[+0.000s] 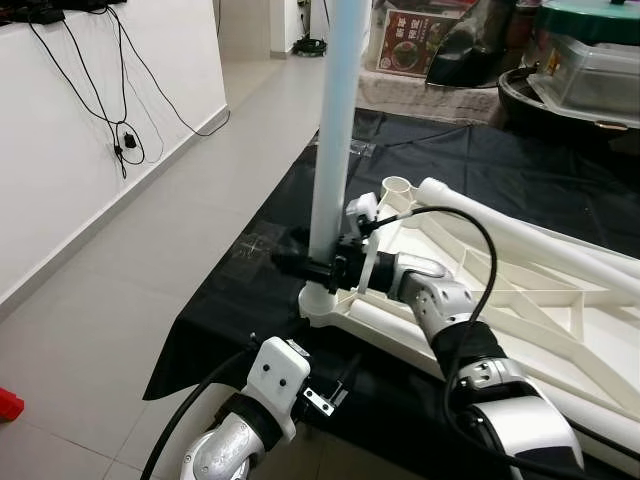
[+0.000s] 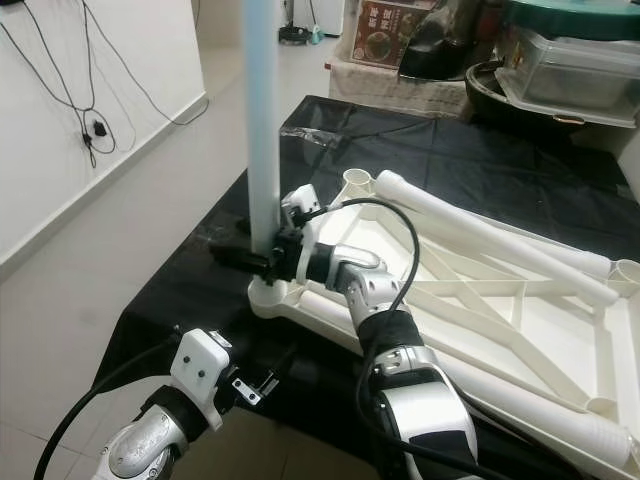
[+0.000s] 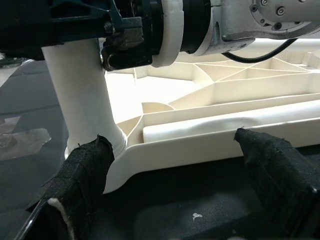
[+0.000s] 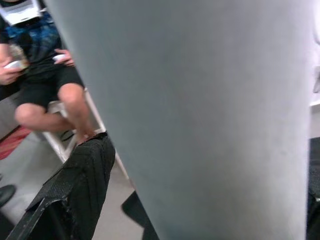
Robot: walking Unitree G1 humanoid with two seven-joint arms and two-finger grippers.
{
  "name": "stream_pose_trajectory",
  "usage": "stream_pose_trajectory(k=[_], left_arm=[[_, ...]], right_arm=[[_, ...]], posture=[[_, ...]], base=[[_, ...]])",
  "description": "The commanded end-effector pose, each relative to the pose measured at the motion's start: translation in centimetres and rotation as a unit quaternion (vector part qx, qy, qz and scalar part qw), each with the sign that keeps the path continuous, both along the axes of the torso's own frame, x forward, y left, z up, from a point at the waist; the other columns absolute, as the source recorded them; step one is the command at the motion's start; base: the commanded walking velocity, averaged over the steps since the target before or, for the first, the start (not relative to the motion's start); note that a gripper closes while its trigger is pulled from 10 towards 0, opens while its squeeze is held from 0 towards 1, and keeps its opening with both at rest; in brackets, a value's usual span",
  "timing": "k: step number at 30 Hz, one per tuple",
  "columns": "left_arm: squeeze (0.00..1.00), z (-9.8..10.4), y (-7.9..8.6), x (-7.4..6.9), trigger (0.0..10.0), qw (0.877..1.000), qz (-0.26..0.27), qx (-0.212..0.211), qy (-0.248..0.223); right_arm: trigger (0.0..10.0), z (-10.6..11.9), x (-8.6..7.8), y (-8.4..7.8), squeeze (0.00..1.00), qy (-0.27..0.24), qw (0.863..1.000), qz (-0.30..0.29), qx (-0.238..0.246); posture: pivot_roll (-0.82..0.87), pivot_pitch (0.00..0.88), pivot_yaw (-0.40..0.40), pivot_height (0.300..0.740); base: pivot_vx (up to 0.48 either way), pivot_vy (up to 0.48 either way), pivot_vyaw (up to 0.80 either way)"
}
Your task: Building children table
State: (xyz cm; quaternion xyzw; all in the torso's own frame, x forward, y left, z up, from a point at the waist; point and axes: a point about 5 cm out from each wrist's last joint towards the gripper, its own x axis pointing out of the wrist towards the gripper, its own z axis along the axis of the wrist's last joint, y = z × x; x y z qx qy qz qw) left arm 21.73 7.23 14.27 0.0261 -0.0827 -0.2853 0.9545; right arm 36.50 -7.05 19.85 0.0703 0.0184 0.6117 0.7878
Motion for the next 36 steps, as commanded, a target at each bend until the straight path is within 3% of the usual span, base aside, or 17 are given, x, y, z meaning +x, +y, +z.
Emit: stream_pose_trajectory(k=[1, 2, 3, 4, 5, 13, 19, 22, 24, 25, 26, 28, 30, 32, 34, 35, 36], left_arm=[[0.00, 0.0, -0.1, -0.3, 10.0, 1.000, -0.001, -0.003, 0.006], [0.00, 0.0, -0.1, -0.3, 10.0, 1.000, -0.001, -0.003, 0.006], [0.00, 0.0, -0.1, -0.3, 10.0, 1.000, -0.001, -0.003, 0.006], [0.00, 0.0, -0.1, -0.3, 10.0, 1.000, -0.001, -0.003, 0.006], [0.00, 0.0, -0.1, -0.3, 10.0, 1.000, -0.001, -0.003, 0.006], [0.00, 0.0, -0.1, -0.2, 10.0, 1.000, 0.001, -0.003, 0.006], [0.00, -0.2, -0.1, -0.2, 10.0, 1.000, -0.001, -0.002, 0.008], [0.00, -0.2, -0.1, -0.2, 10.0, 1.000, -0.002, -0.002, 0.008], [0.00, -0.3, -0.1, -0.2, 10.0, 1.000, -0.002, -0.002, 0.008], [0.00, -0.3, -0.1, -0.2, 10.0, 1.000, -0.002, -0.002, 0.008], [0.00, -0.3, -0.1, -0.1, 10.0, 1.000, -0.002, -0.002, 0.009], [0.00, -0.3, -0.1, -0.1, 10.0, 1.000, -0.002, -0.002, 0.009], [0.00, -0.3, -0.1, -0.1, 10.0, 1.000, -0.002, -0.001, 0.009], [0.00, -0.3, -0.1, -0.1, 10.0, 1.000, -0.002, -0.001, 0.009], [0.00, -0.4, -0.1, -0.1, 10.0, 1.000, -0.003, 0.000, 0.009], [0.00, -0.4, -0.1, -0.1, 10.0, 1.000, -0.003, 0.000, 0.009], [0.00, -0.4, -0.1, -0.1, 10.0, 1.000, -0.002, 0.000, 0.008]], right_arm=[[10.0, -0.2, -0.5, 1.0, 0.00, -0.006, 0.998, 0.057, -0.012], [10.0, -0.2, -0.6, 1.0, 0.00, -0.009, 0.998, 0.066, -0.012], [2.3, -0.3, -0.6, 1.1, 0.00, -0.017, 0.998, 0.064, -0.017], [2.3, -0.3, -0.6, 1.1, 0.00, -0.017, 0.998, 0.064, -0.017], [0.0, -0.4, -0.6, 1.1, 0.00, -0.025, 0.997, 0.072, -0.021], [0.0, -0.8, -0.4, 0.9, 0.00, -0.051, 0.997, 0.044, -0.036], [0.0, -1.4, 0.6, -0.1, 0.00, -0.039, 0.994, -0.103, -0.018], [0.0, -1.5, 1.2, -0.7, 0.00, -0.042, 0.981, -0.191, -0.006], [0.0, -1.6, 2.0, -2.3, 0.00, -0.038, 0.936, -0.348, 0.013], [0.0, -1.6, 2.0, -2.3, 0.00, -0.038, 0.936, -0.348, 0.013], [0.0, -1.8, 2.2, -3.4, 0.00, -0.028, 0.905, -0.424, 0.020], [0.0, -1.8, 2.2, -3.4, 0.00, -0.028, 0.905, -0.424, 0.020], [0.0, -2.5, 1.9, -6.1, 0.00, -0.001, 0.813, -0.581, 0.021], [0.0, -2.5, 1.9, -6.1, 0.00, -0.001, 0.813, -0.581, 0.021], [0.0, -3.2, 0.8, -8.1, 0.00, 0.025, 0.717, -0.696, 0.021], [0.0, -3.2, 0.8, -8.1, 0.00, 0.025, 0.717, -0.696, 0.021], [0.0, -3.4, 0.3, -8.4, 0.00, 0.040, 0.682, -0.730, 0.025]], posture=[[0.14, 0.127, -0.058, 0.740], [0.14, 0.129, -0.059, 0.740], [0.14, 0.129, -0.057, 0.740], [0.14, 0.129, -0.057, 0.740], [0.14, 0.128, -0.061, 0.740], [0.14, 0.127, -0.059, 0.740], [0.13, 0.116, -0.059, 0.740], [0.13, 0.111, -0.055, 0.740], [0.12, 0.107, -0.057, 0.740], [0.12, 0.107, -0.057, 0.740], [0.12, 0.106, -0.057, 0.740], [0.12, 0.106, -0.057, 0.740], [0.11, 0.100, -0.057, 0.740], [0.11, 0.100, -0.057, 0.740], [0.12, 0.096, -0.058, 0.740], [0.12, 0.096, -0.058, 0.740], [0.12, 0.095, -0.057, 0.740]], base=[[0.000, 0.000, 0.00], [0.000, 0.000, 0.00], [0.000, 0.000, 0.00], [0.000, 0.000, 0.00], [0.000, 0.000, 0.00], [0.000, 0.000, 0.00], [0.000, 0.000, 0.00], [0.000, 0.000, 0.00], [0.000, 0.000, 0.00], [0.000, 0.000, 0.00], [0.000, 0.000, 0.00], [0.000, 0.000, 0.00], [0.000, 0.000, 0.00], [0.000, 0.000, 0.00], [0.000, 0.000, 0.00], [0.000, 0.000, 0.00], [0.000, 0.000, 0.00]])
